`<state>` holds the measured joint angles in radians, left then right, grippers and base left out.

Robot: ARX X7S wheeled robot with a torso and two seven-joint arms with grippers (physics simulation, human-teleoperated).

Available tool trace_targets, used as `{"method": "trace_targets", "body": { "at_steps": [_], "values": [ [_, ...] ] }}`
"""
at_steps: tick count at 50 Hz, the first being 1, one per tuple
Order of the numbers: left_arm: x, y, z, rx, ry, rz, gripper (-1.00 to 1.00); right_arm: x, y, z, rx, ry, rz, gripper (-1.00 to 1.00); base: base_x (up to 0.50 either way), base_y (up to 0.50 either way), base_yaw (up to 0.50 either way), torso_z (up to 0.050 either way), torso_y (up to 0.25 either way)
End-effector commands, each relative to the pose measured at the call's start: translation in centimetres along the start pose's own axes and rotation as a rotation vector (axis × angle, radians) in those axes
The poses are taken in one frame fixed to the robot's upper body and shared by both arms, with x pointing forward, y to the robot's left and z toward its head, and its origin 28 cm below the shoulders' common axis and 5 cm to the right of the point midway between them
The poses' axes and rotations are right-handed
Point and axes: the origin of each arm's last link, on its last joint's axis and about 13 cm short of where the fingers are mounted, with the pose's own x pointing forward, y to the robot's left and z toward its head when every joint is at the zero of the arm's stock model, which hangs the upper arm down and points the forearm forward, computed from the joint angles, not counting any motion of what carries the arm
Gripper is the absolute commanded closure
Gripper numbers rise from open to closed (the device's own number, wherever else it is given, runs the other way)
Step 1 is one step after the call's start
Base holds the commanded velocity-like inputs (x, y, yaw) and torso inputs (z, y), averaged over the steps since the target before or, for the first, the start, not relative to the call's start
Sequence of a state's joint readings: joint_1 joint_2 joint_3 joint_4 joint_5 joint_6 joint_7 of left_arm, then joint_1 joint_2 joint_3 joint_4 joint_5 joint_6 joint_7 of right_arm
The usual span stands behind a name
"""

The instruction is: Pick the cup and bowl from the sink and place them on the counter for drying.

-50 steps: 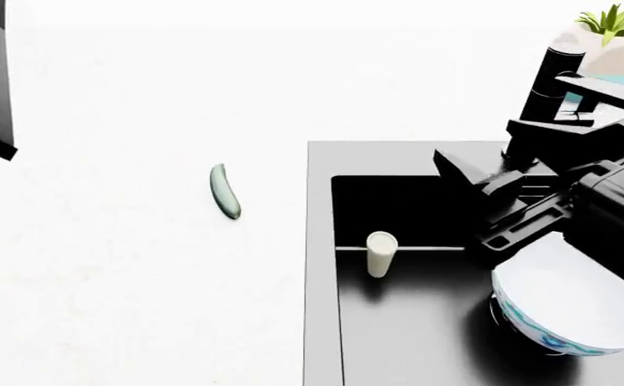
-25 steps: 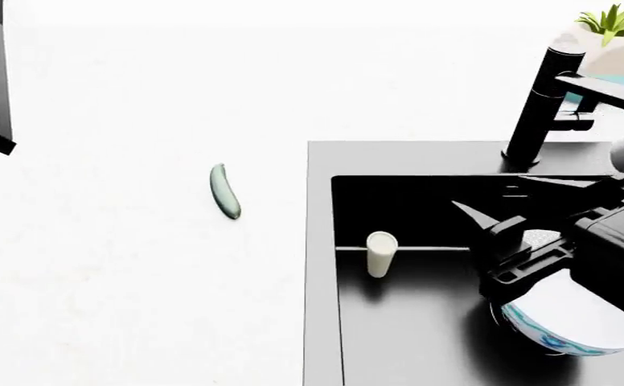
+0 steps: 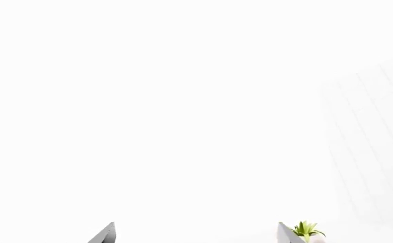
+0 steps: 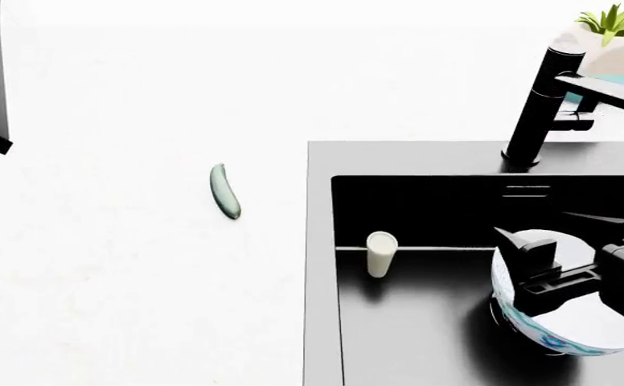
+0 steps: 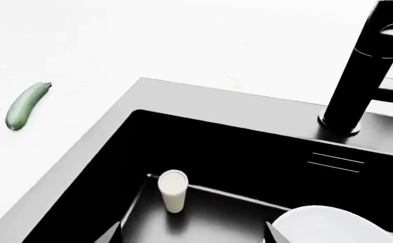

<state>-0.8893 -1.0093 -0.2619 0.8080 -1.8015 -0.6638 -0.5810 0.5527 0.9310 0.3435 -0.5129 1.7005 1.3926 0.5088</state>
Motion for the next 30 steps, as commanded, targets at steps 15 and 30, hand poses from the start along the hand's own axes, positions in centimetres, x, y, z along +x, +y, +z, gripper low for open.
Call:
{"method": "trace_targets", "body": {
  "at_steps": [15, 30],
  "values": [
    [0.1, 0.0, 0.0, 0.001, 0.002, -0.001, -1.00, 0.3, -2.3, -1.8, 0.001, 0.112, -0.143, -1.00, 0.00, 0.00, 0.00, 0.000, 0.000],
    [0.0, 0.1, 0.0, 0.000, 0.004, 0.002, -1.00, 1.7, -3.3, -1.6, 0.000, 0.164, -0.199, -1.00, 0.00, 0.00, 0.00, 0.000, 0.000]
  ]
}}
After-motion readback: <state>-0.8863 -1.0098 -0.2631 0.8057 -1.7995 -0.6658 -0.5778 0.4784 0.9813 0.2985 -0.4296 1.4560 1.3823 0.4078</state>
